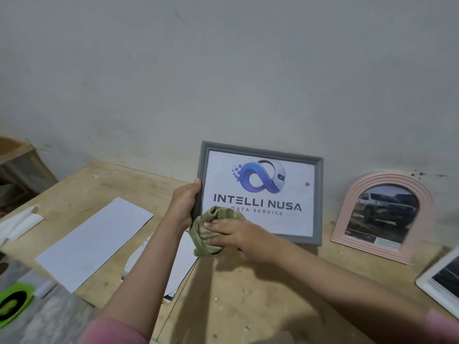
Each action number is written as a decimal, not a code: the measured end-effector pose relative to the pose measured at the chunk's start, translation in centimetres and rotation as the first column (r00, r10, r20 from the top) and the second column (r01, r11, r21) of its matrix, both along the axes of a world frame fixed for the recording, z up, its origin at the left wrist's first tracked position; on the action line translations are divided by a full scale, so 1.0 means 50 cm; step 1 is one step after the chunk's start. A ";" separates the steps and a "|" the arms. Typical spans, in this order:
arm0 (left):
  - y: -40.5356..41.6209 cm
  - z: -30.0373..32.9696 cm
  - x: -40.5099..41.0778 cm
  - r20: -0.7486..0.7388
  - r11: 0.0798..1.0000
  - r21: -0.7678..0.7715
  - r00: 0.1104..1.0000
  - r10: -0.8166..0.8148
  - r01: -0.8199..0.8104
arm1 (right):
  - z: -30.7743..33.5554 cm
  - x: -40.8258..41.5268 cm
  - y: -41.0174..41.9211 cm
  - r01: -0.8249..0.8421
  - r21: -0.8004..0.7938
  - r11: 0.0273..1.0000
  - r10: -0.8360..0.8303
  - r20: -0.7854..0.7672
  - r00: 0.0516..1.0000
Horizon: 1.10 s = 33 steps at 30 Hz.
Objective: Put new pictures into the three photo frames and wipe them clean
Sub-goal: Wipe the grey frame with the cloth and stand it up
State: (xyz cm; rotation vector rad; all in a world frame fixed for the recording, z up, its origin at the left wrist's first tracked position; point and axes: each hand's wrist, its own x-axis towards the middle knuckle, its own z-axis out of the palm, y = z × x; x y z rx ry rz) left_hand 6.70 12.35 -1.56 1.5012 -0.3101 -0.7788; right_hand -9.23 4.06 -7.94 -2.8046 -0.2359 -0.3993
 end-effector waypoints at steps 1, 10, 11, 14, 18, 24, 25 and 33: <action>0.001 -0.002 -0.002 0.014 0.999 0.003 0.999 0.042 -0.042 | -0.001 -0.008 -0.007 0.000 -0.015 1.000 0.001 0.016 1.000; 0.043 -0.009 -0.004 0.183 0.986 0.003 0.970 0.161 -0.164 | 0.060 -0.103 -0.140 0.350 0.019 0.936 -0.348 0.171 0.922; 0.046 -0.015 -0.005 0.222 0.988 0.020 0.965 0.143 -0.151 | 0.086 -0.096 -0.146 0.400 0.125 0.908 -0.419 0.259 0.870; 0.042 -0.024 -0.030 0.264 0.993 0.029 0.959 0.103 -0.115 | 0.149 -0.043 -0.114 0.431 0.300 0.851 -0.525 0.463 0.714; 0.021 -0.025 -0.073 0.258 0.995 -0.030 0.961 0.097 -0.092 | 0.108 0.044 -0.037 0.376 0.108 0.920 -0.392 0.280 0.877; 0.058 -0.042 -0.035 0.178 0.950 -0.023 0.933 0.312 -0.313 | -0.003 -0.013 -0.070 0.189 -0.115 0.975 -0.163 0.204 0.965; 0.068 -0.043 -0.029 0.164 0.942 -0.021 0.928 0.333 -0.335 | -0.017 -0.038 -0.084 0.188 -0.119 0.975 -0.165 0.180 0.970; 0.101 -0.072 -0.026 0.321 0.943 0.028 0.896 0.305 -0.331 | 0.049 -0.065 -0.142 0.716 0.386 0.582 -0.810 0.200 0.551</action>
